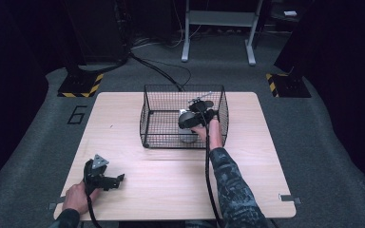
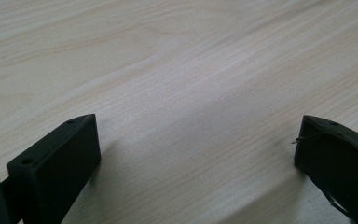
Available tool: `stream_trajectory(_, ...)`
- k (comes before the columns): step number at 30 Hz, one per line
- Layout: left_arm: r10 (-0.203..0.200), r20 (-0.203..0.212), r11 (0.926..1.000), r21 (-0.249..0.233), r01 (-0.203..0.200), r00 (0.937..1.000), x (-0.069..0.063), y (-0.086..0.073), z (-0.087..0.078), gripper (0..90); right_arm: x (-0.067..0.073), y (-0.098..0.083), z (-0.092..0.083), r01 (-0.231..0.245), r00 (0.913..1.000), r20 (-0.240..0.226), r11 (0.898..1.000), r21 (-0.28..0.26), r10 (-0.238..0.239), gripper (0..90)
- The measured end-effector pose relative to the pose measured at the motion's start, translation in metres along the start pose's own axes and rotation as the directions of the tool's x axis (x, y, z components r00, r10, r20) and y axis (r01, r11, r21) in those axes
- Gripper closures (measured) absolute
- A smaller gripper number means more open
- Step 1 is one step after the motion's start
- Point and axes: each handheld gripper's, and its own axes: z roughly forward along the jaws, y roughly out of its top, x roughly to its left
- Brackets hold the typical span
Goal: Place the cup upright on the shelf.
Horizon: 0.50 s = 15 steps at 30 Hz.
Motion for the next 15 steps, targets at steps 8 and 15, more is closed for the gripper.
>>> stream_trajectory(8,0.001,0.000,1.0000,0.000,-0.001,1.0000,0.000,0.000,0.000,0.1,0.005,0.001,-0.025,0.032,0.9989,0.037,0.997,-0.066,-0.029,0.0)
stream_trajectory(15,0.001,0.000,1.0000,-0.002,-0.001,1.0000,0.000,0.000,0.000,0.1,0.015,-0.001,-0.061,0.075,0.9969,0.035,0.990,-0.121,-0.071,0.0)
